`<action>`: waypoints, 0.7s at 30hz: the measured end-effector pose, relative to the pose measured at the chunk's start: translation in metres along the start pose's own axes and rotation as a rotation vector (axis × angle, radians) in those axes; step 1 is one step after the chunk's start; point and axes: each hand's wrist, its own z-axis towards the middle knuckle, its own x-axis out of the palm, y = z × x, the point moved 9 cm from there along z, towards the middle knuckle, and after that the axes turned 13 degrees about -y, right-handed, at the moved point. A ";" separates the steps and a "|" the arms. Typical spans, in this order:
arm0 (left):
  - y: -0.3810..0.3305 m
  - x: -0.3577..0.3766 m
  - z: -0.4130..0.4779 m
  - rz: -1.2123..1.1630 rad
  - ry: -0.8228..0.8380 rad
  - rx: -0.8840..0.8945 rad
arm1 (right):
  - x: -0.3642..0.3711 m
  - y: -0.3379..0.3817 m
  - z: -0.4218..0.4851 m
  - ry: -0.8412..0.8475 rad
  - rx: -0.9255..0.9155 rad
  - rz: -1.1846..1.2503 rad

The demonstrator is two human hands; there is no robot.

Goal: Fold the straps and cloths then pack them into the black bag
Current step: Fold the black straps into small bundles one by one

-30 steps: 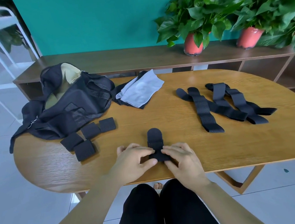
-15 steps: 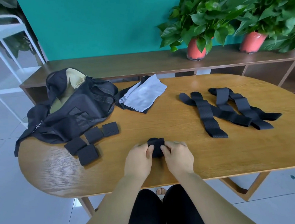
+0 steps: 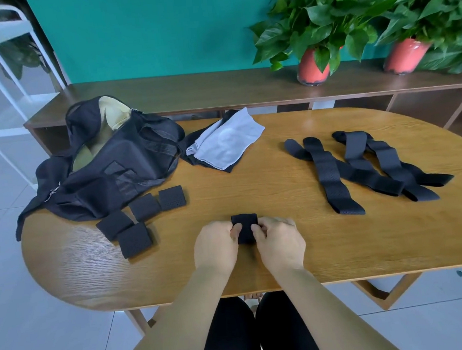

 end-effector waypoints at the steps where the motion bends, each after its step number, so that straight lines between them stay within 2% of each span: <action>1: -0.001 0.000 0.001 0.019 -0.009 0.008 | 0.000 0.000 0.000 -0.004 -0.001 -0.005; 5: 0.002 -0.002 0.007 0.038 -0.039 -0.017 | 0.000 0.000 0.001 0.008 0.007 -0.003; 8: 0.008 -0.001 0.012 0.000 -0.034 -0.068 | -0.006 0.001 -0.001 0.009 0.010 0.089; 13: 0.003 -0.009 0.009 -0.064 -0.072 -0.007 | -0.010 0.005 -0.015 -0.044 -0.154 0.095; 15: -0.002 -0.018 0.001 -0.075 -0.135 0.116 | -0.008 0.005 -0.015 -0.042 -0.154 0.082; 18: -0.011 -0.031 -0.017 0.093 -0.229 0.454 | 0.000 0.015 -0.012 -0.007 -0.162 0.072; 21: 0.001 -0.045 -0.025 0.214 -0.267 0.600 | 0.013 0.038 -0.013 0.023 -0.191 0.083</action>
